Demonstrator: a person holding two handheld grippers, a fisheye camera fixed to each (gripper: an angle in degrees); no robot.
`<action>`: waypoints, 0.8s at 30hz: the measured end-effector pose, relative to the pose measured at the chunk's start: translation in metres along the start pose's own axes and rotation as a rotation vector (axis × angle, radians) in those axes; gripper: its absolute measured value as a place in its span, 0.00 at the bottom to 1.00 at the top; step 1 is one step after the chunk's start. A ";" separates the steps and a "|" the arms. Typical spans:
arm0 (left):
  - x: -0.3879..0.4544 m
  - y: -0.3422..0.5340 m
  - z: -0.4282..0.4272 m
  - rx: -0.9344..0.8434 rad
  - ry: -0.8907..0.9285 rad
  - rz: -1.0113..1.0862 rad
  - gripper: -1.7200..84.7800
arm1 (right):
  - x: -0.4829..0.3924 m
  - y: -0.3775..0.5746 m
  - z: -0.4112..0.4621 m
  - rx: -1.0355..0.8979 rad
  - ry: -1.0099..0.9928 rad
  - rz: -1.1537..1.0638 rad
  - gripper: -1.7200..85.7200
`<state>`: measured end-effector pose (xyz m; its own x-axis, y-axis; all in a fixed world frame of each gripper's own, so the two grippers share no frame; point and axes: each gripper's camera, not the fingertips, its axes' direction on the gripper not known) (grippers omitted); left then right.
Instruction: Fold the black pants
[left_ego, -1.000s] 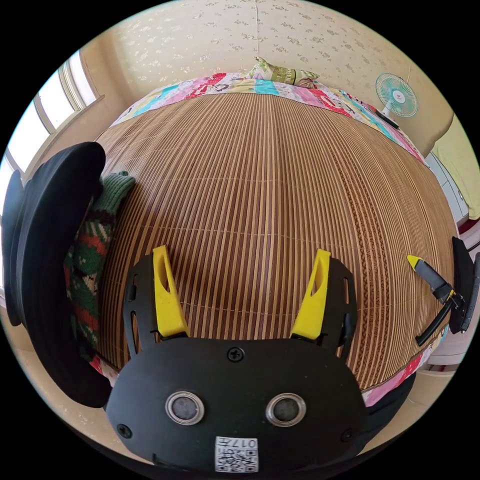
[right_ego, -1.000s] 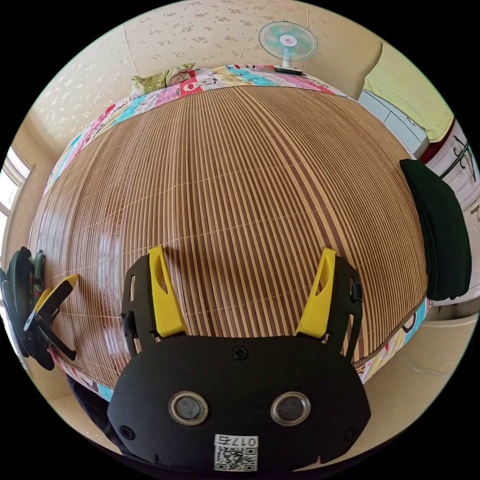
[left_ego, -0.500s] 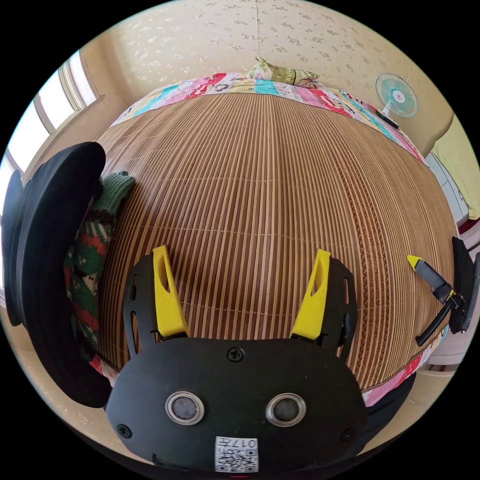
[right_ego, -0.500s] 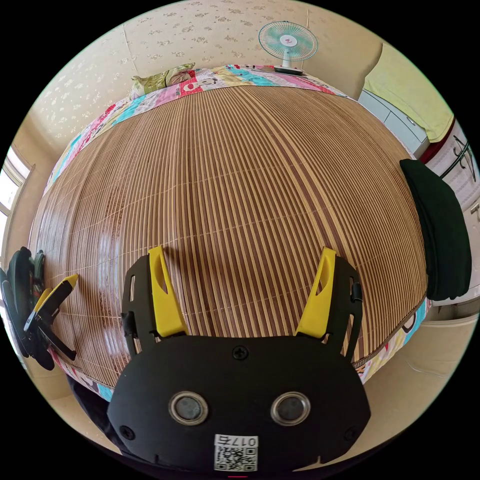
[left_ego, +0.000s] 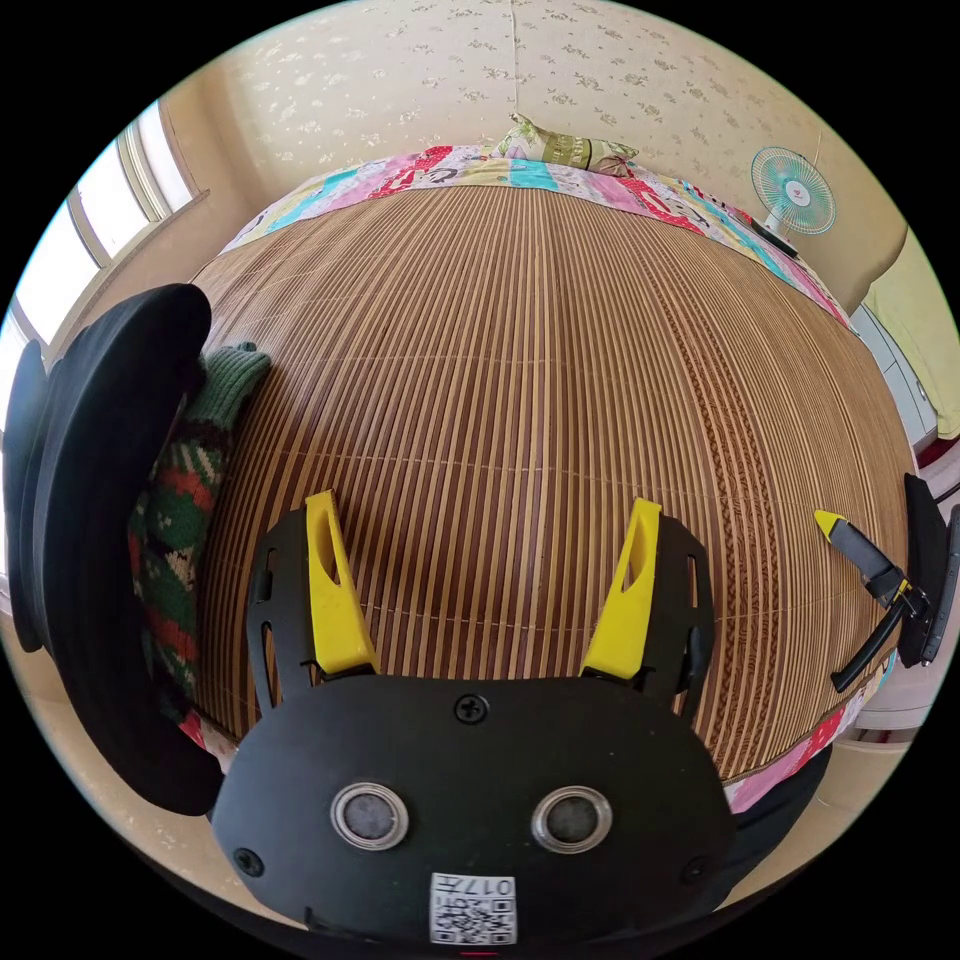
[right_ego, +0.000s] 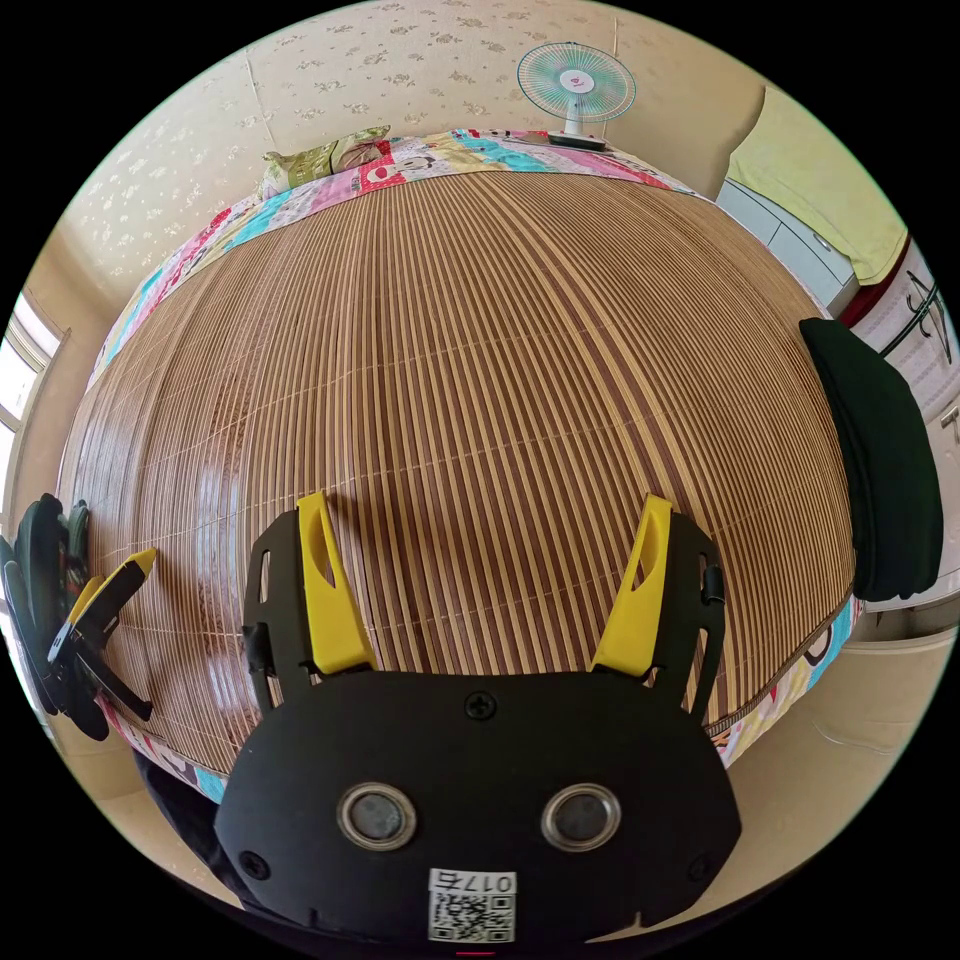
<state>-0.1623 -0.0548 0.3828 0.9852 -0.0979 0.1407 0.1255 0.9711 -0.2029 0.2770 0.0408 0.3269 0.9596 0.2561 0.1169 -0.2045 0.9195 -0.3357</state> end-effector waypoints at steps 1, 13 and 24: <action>0.001 0.000 0.000 0.000 0.000 0.000 0.44 | -0.001 0.000 0.000 0.000 0.000 0.000 0.46; 0.012 0.001 -0.004 0.000 0.002 -0.001 0.44 | -0.013 0.000 0.000 0.000 -0.001 0.001 0.46; 0.023 0.002 -0.007 -0.001 0.004 -0.003 0.45 | -0.028 -0.002 0.000 0.001 -0.003 0.002 0.46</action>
<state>-0.1383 -0.0570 0.3791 0.9853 -0.1013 0.1375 0.1282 0.9707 -0.2031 0.2503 0.0316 0.3242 0.9587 0.2586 0.1188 -0.2065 0.9193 -0.3350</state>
